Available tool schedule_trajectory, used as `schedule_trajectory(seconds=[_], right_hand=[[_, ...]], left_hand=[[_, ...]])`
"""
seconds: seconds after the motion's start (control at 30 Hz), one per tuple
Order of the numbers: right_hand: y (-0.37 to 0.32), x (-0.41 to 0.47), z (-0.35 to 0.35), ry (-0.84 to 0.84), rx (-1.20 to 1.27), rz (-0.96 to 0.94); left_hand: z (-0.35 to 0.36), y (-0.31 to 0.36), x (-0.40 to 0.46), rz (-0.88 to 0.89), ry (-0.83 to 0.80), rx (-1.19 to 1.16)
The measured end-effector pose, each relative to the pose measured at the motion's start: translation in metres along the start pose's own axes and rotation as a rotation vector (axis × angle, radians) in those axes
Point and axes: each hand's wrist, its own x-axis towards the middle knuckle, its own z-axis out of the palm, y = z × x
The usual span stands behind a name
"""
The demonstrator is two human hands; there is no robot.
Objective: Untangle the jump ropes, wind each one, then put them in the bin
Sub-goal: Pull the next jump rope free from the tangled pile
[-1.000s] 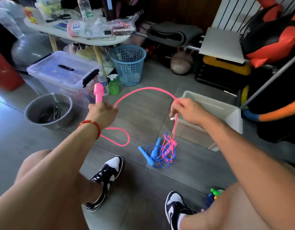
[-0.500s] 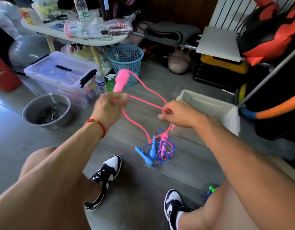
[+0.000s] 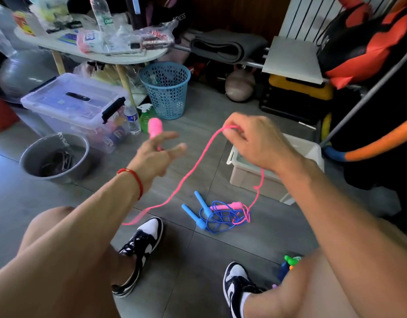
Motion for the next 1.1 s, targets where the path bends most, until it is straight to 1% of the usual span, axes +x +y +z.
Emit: schedule_trajectory(seconds=[0.07, 0.1, 0.13, 0.17, 0.2, 0.23, 0.3, 0.37, 0.43, 0.47, 0.5, 0.53, 0.57, 0.63, 0.7, 0.73, 0.77, 0.83, 0.87, 0.93, 0.97, 1.03, 1.1], right_hand=[[-0.014, -0.003, 0.009, -0.082, -0.053, -0.089], [-0.016, -0.002, 0.014, -0.103, -0.077, -0.113], [-0.017, -0.002, 0.020, -0.114, -0.095, -0.122], [-0.016, -0.003, 0.025, -0.134, -0.108, -0.109], [-0.013, -0.004, 0.028, -0.155, -0.107, -0.085], [-0.007, -0.005, 0.031, -0.172, -0.084, -0.060], [0.012, -0.008, 0.039, -0.229, -0.004, 0.049], [0.044, -0.018, 0.049, -0.364, -0.047, 0.225], [0.083, -0.036, 0.058, -0.564, -0.201, 0.440], [0.097, -0.047, 0.060, -0.647, -0.287, 0.543], [0.108, -0.056, 0.061, -0.687, -0.357, 0.604], [0.114, -0.059, 0.059, -0.687, -0.378, 0.622], [0.112, -0.058, 0.055, -0.642, -0.329, 0.606], [0.097, -0.048, 0.042, -0.466, -0.173, 0.528], [0.070, -0.035, 0.028, -0.270, -0.010, 0.397], [0.056, -0.031, 0.024, -0.213, 0.039, 0.317], [0.041, -0.027, 0.021, -0.185, 0.063, 0.240], [0.018, -0.023, 0.022, -0.162, 0.084, 0.109], [0.008, -0.022, 0.023, -0.144, 0.084, 0.062], [-0.007, -0.020, 0.023, -0.090, 0.107, -0.014], [-0.012, -0.019, 0.023, -0.071, 0.137, -0.036], [-0.015, -0.018, 0.023, -0.078, 0.176, -0.041], [-0.007, -0.019, 0.026, -0.156, 0.119, 0.035]], left_hand=[[0.019, 0.005, -0.016, 0.007, -0.261, -0.120], [0.023, 0.005, -0.020, 0.028, -0.363, -0.110], [0.026, 0.001, -0.021, 0.062, -0.409, -0.057], [0.026, -0.001, -0.019, 0.093, -0.407, 0.001], [0.025, -0.003, -0.016, 0.110, -0.357, 0.039], [0.023, -0.004, -0.011, 0.120, -0.272, 0.059], [0.012, -0.006, 0.003, 0.108, -0.051, 0.033], [-0.008, -0.008, 0.021, 0.023, 0.178, -0.089], [-0.032, -0.010, 0.035, -0.039, 0.398, -0.172], [-0.040, -0.009, 0.038, -0.059, 0.472, -0.179], [-0.045, -0.011, 0.042, -0.081, 0.502, -0.159], [-0.048, -0.013, 0.044, -0.111, 0.490, -0.121], [-0.048, -0.017, 0.045, -0.138, 0.451, -0.069], [-0.044, -0.021, 0.040, -0.178, 0.339, 0.092], [-0.033, -0.024, 0.034, -0.208, 0.223, 0.264], [-0.024, -0.021, 0.029, -0.181, 0.167, 0.291], [-0.011, -0.014, 0.020, -0.115, 0.089, 0.273], [0.013, -0.003, 0.004, 0.026, -0.147, 0.153], [0.021, 0.001, -0.004, 0.070, -0.273, 0.101], [0.028, 0.006, -0.016, 0.129, -0.509, 0.079], [0.028, 0.004, -0.017, 0.144, -0.570, 0.095], [0.028, 0.004, -0.018, 0.159, -0.586, 0.116], [0.025, 0.007, -0.019, 0.210, -0.531, 0.078]])
